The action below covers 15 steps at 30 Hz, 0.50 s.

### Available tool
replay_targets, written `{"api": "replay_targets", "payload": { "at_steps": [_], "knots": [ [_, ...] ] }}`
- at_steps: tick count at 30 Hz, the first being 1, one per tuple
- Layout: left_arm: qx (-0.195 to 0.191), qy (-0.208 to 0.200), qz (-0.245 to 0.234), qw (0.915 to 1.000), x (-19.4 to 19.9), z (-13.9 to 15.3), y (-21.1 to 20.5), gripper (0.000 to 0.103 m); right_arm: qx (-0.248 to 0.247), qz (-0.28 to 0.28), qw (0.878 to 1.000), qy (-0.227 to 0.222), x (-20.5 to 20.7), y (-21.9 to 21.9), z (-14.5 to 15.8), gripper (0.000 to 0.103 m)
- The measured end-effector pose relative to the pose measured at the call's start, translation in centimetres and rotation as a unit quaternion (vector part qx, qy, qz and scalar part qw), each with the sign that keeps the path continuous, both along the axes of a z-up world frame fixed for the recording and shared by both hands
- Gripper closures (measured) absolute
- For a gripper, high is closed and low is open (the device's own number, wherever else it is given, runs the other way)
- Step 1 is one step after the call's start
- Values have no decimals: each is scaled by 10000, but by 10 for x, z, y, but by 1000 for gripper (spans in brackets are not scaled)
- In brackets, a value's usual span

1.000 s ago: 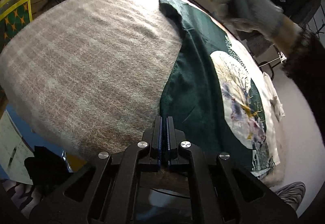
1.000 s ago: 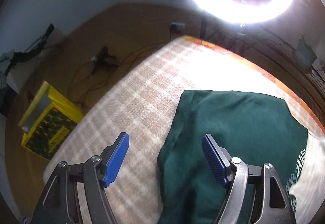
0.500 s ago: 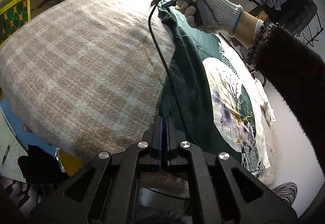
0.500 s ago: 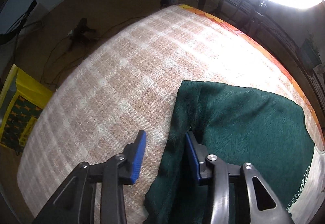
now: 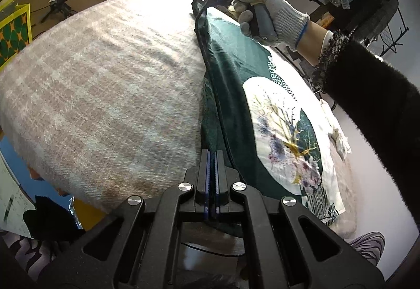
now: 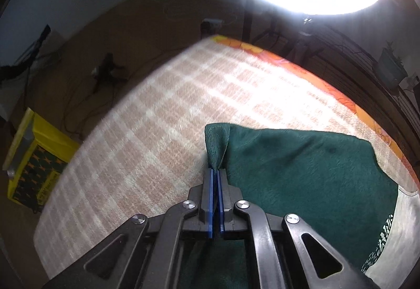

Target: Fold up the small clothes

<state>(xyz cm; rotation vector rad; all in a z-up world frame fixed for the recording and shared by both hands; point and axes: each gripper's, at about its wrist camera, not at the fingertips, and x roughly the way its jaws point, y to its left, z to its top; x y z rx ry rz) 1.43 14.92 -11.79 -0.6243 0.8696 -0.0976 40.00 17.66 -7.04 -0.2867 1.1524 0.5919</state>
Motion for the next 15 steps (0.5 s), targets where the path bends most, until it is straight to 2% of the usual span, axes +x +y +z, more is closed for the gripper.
{"api": "replay_targets", "payload": {
  "at_steps": [7,15],
  "knots": [
    [146,-253,-305,9991,-2,17,-22,103,517,-349,9979,-157,7,-51,32,103],
    [347,-398,-852,9950,7,29,-69,103,785,-863,9930,-184,15,-135,41,103]
  ]
}}
